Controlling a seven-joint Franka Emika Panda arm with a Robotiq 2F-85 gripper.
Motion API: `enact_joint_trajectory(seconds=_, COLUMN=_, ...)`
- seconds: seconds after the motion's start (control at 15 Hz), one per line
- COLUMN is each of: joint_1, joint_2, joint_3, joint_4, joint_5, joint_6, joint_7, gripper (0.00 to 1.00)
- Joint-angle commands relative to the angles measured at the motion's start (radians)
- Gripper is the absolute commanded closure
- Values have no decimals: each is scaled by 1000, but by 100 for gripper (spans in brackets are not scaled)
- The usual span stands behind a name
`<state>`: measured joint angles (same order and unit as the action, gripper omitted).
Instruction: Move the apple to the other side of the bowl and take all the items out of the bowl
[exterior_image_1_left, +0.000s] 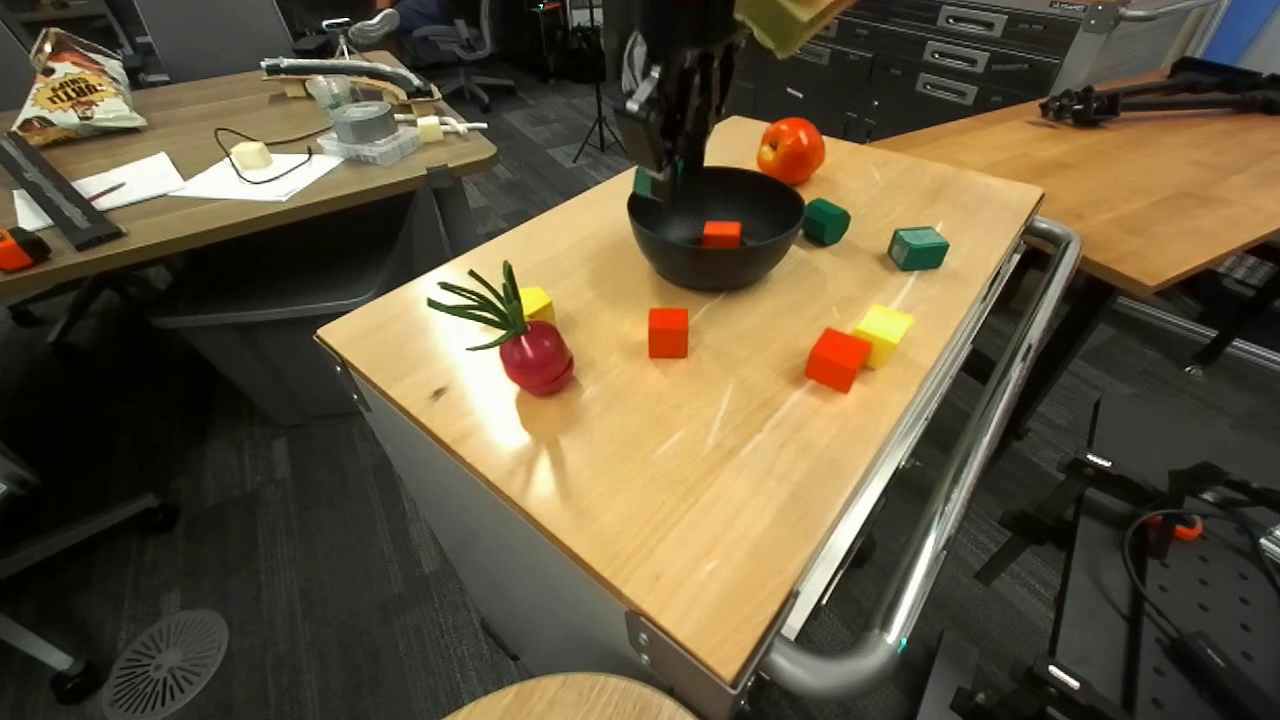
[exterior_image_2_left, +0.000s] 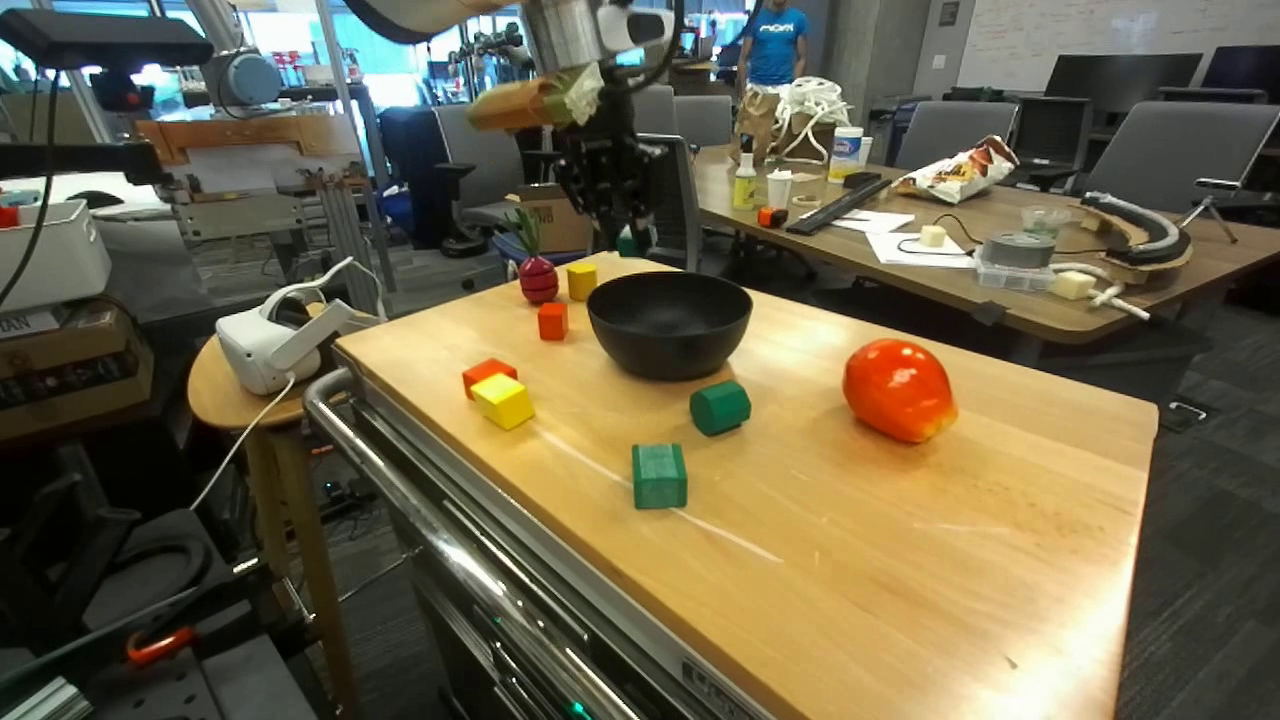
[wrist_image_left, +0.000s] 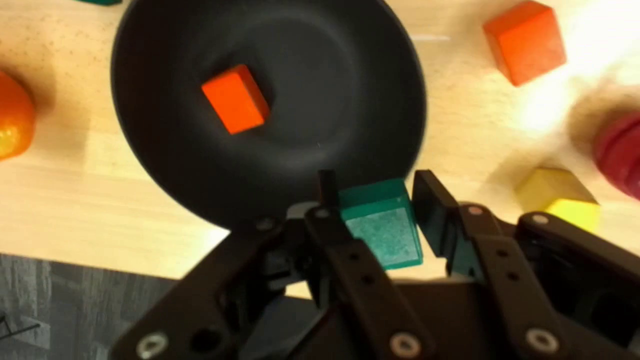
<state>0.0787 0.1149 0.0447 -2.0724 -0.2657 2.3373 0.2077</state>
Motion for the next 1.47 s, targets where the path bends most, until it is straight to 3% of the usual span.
enact_joint_trajectory(seconds=0.0, joint_1=23, joint_2=-146, joint_3=46, joint_4=-66, joint_5=86, joint_6=41, joint_7=-109, gripper=84)
enact_joint_trajectory(seconds=0.2, joint_1=53, joint_2=-163, joint_3=85, joint_4=-48, joint_5=253, joint_6=-92, joint_7=-262, gripper=84)
enact_joint_trajectory(seconds=0.33, joint_1=68, joint_2=-146, joint_3=100, joint_4=-36, joint_5=288, joint_6=-191, joint_7=-286, gripper=84)
enact_joint_trajectory(seconds=0.67, joint_1=94, joint_2=-60, joint_3=130, joint_4=-11, joint_5=257, joint_6=-318, joint_7=-285, gripper=84)
enact_joint_trajectory(seconds=1.2, joint_1=113, joint_2=101, joint_3=127, joint_4=-34, joint_5=94, joint_6=-277, joint_7=-211, gripper=84)
enact_joint_trajectory(seconds=1.27, joint_1=115, joint_2=108, joint_3=125, joint_4=-40, joint_5=75, joint_6=-277, joint_7=-210, gripper=44)
enact_joint_trajectory(seconds=1.4, joint_1=113, joint_2=92, joint_3=124, joint_4=-58, joint_5=44, joint_6=-259, joint_7=-217, gripper=28)
